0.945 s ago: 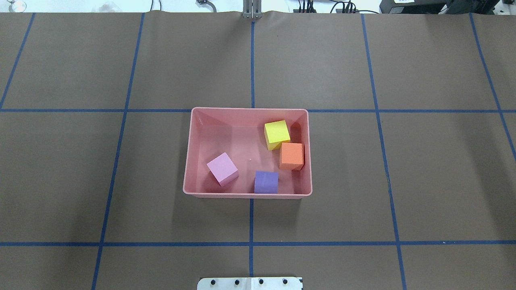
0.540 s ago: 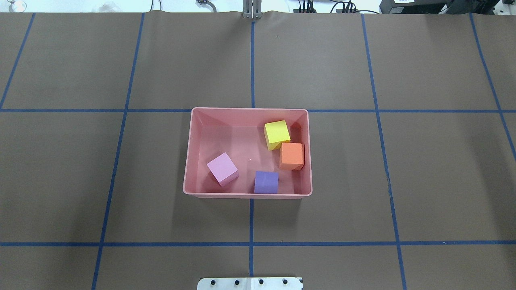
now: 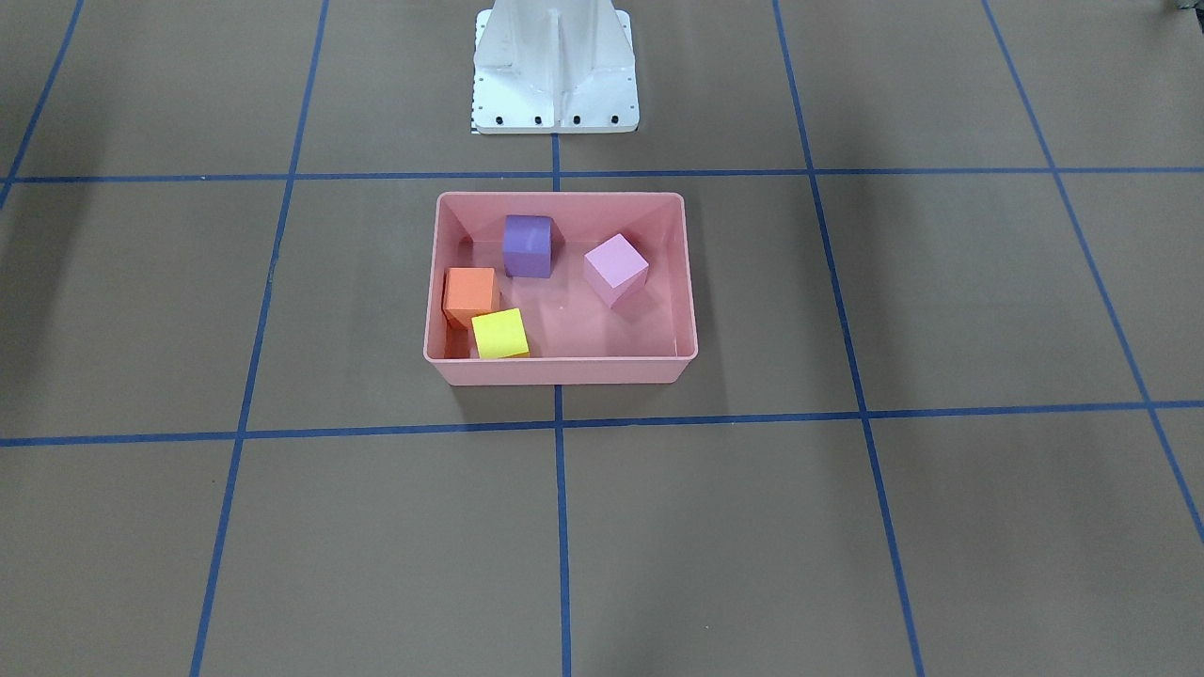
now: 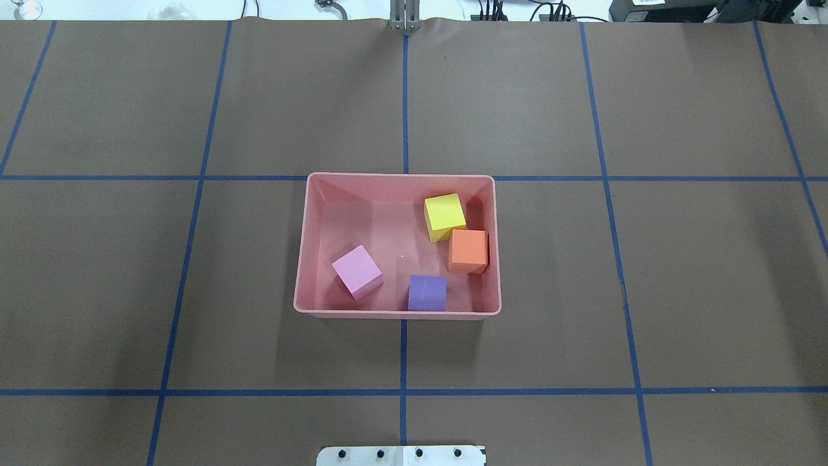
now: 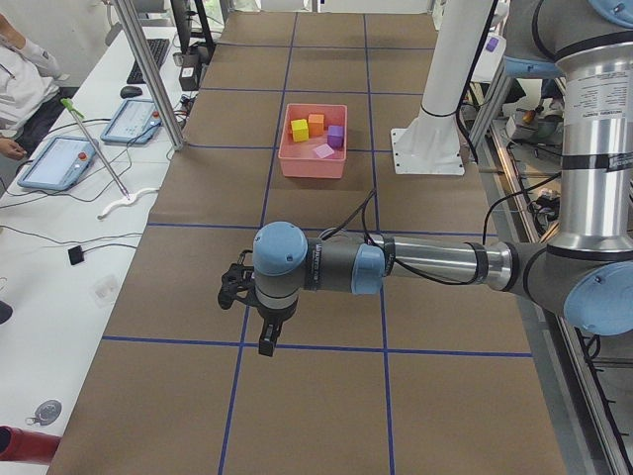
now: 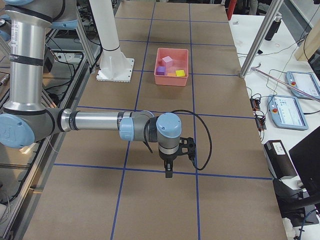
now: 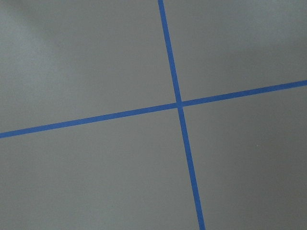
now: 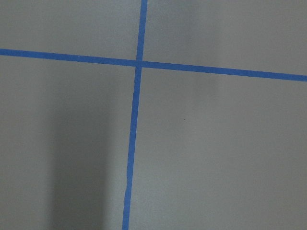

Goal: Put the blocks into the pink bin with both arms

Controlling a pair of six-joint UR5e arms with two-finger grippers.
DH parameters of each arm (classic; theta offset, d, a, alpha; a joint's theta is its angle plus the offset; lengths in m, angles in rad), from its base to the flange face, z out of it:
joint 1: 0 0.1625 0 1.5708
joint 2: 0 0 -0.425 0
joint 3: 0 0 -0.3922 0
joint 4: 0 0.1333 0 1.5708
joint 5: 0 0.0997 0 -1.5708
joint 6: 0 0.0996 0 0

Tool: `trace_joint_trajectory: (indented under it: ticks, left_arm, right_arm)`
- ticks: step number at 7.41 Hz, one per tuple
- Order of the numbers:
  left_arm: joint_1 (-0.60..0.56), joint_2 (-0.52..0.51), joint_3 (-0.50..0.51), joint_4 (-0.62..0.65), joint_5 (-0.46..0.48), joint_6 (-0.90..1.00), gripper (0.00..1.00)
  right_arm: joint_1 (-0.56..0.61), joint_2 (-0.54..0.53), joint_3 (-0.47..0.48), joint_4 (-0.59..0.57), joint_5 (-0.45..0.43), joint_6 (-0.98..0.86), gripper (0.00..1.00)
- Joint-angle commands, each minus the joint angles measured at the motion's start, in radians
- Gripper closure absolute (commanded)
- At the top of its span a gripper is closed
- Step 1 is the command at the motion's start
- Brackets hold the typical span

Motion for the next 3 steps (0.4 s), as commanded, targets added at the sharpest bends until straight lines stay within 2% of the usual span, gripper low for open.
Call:
trace_joint_trajectory:
  ticks: [1,3]
  left_arm:
    - [0.001,0.004,0.001,0.000,0.000,0.000,0.00]
    - [0.001,0.010,0.001,0.000,0.000,0.000,0.00]
  right_arm:
    - [0.000,0.001,0.001,0.000,0.000,0.000,0.00]
    - [0.000,0.001,0.001,0.001,0.000,0.000,0.00]
